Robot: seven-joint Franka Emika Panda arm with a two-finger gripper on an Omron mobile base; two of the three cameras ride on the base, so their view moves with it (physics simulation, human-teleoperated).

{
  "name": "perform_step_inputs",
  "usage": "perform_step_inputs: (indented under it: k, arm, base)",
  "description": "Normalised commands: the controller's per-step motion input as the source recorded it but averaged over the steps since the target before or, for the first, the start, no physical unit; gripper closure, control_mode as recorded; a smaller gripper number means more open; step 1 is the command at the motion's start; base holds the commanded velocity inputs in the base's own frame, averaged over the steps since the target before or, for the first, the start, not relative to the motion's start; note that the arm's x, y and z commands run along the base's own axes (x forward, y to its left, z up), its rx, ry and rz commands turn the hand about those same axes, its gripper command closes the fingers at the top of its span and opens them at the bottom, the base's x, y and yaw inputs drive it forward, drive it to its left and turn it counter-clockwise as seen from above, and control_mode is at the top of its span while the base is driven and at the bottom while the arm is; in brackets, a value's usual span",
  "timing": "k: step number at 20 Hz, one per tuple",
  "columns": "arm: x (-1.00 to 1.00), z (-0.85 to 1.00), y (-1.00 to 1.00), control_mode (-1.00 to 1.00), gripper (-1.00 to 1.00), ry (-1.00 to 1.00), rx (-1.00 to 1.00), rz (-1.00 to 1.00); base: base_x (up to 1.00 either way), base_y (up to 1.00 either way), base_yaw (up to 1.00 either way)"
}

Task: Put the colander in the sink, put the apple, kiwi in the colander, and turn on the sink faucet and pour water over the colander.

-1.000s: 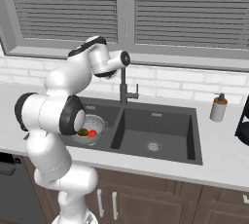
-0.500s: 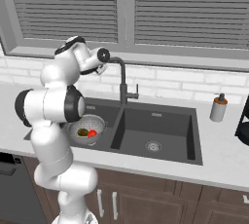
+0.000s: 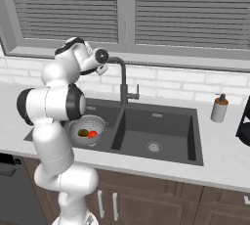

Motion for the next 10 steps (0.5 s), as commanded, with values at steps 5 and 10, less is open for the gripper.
perform_step_inputs:
  k: [5,10]
  arm:
    - [-0.13,0.12,-0.98,-1.0,-1.0,0.0,0.24,-0.05]
    - [-0.29,0.07,-0.87,-1.0,-1.0,0.0,0.2,-0.05]
  base:
    - [0.0,0.0,0.0]
    - [0.0,0.0,0.0]
